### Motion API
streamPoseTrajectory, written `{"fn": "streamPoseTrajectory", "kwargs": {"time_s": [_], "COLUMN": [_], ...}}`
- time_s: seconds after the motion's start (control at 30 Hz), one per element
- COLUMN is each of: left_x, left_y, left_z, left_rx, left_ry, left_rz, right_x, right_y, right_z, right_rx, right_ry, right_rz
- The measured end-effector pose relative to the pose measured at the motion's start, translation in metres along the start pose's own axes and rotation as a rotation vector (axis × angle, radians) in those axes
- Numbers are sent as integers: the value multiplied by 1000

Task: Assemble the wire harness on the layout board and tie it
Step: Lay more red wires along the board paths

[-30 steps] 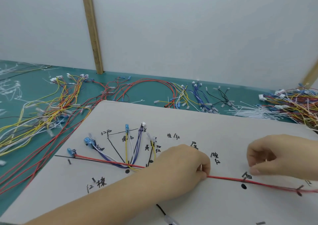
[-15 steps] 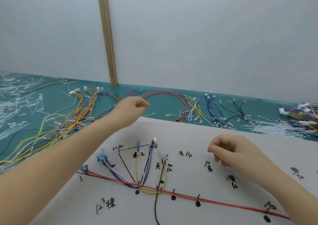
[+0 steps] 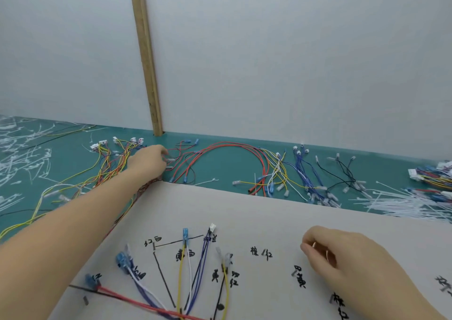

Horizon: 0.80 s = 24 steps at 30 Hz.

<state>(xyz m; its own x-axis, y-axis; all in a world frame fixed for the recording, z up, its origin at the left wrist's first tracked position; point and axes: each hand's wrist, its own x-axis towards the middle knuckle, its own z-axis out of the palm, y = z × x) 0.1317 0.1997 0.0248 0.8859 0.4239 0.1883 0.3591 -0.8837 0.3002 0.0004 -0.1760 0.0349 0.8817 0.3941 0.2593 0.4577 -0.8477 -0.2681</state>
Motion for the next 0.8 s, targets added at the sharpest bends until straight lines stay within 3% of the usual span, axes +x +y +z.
{"fn": "streamPoseTrajectory", "kwargs": {"time_s": [0.27,0.33,0.4,0.5,0.63,0.8], "left_x": [3,6,5,2,-6,-20], "left_y": [-6,-8,-12,-15,-6,17], "left_z": [-31,-38,-41,-42,-62,-99], "left_rx": [-538,-776,-831,-700,-952,-1084], "left_ry": [52,11,-52,25,317,303], "left_rz": [-101,-199,-247,-114,114,280], "right_x": [0,0,-1,-1,0,1], "right_y": [1,2,3,3,3,1], "right_z": [2,2,2,3,2,2], "right_rx": [42,52,63,78,92,113], "right_ry": [-34,-24,-21,-27,-30,-32], "right_rz": [3,3,5,1,-6,-25]}}
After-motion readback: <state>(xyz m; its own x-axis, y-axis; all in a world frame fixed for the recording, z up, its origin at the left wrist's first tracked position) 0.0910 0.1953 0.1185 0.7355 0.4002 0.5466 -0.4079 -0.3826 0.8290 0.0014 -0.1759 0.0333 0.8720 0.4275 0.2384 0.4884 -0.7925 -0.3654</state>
